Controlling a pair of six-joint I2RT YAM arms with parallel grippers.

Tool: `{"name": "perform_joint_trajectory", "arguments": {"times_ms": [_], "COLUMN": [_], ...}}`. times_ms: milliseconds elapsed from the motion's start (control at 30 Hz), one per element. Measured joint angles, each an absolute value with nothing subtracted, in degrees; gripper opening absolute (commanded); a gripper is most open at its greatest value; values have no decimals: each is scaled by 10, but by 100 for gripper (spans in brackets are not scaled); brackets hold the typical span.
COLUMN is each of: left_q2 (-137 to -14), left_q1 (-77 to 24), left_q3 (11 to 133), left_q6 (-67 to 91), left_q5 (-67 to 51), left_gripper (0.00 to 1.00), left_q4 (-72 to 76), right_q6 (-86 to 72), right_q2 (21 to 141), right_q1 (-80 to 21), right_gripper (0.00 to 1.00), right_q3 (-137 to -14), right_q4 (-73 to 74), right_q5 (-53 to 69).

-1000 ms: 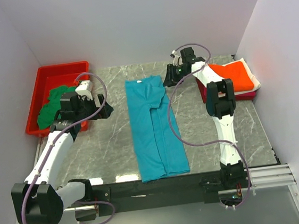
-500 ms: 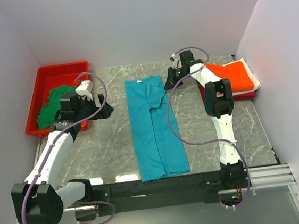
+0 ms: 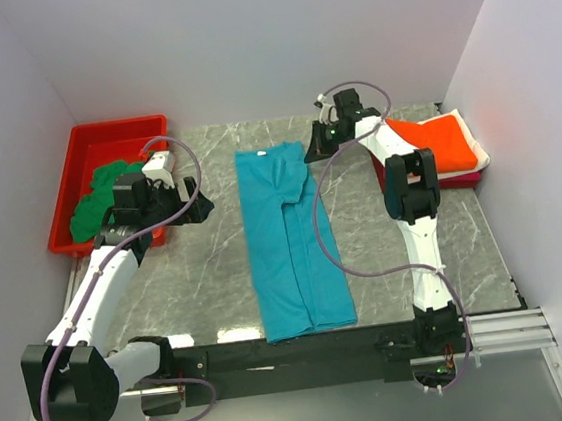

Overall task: Fold and stack the t-shirts
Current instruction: Fold the tshirt

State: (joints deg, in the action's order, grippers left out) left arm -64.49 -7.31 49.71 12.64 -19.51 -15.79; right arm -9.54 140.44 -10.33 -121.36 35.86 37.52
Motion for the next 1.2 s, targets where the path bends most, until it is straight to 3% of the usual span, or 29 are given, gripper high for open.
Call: {"name": "perform_joint_trajectory", "arguments": {"times_ms": [200,333,633,767,967,1200], "left_q2": [-645,-645,-645,-667,-689,-699], "left_q1": [-73,-73,-71,-67,-67,-83], "left_q3": [497,497,494,494,494,494], "left_q6": [126,124,124,132,132,133], "left_q5": [-196,-196,-235,-275,-323,-347], "left_gripper": [94,95,99,100,93,85], "left_q4": [-158,-158,-144,-137,-137,-135], "right_q6": [-89,-80,-32,18,94,140], "right_q2": [1375,1377,1373,1305,1208,1222], "right_q1": [-153,-217,-328,-296,-197,-185], "right_gripper": [6,28,29,37,37,32], "right_q3": [-1212,-1221,-1233,-1162,-1120,-1094], "right_q4": [350,361,393,407,402,394], "right_q5": [361,340,328,322,285,230]}}
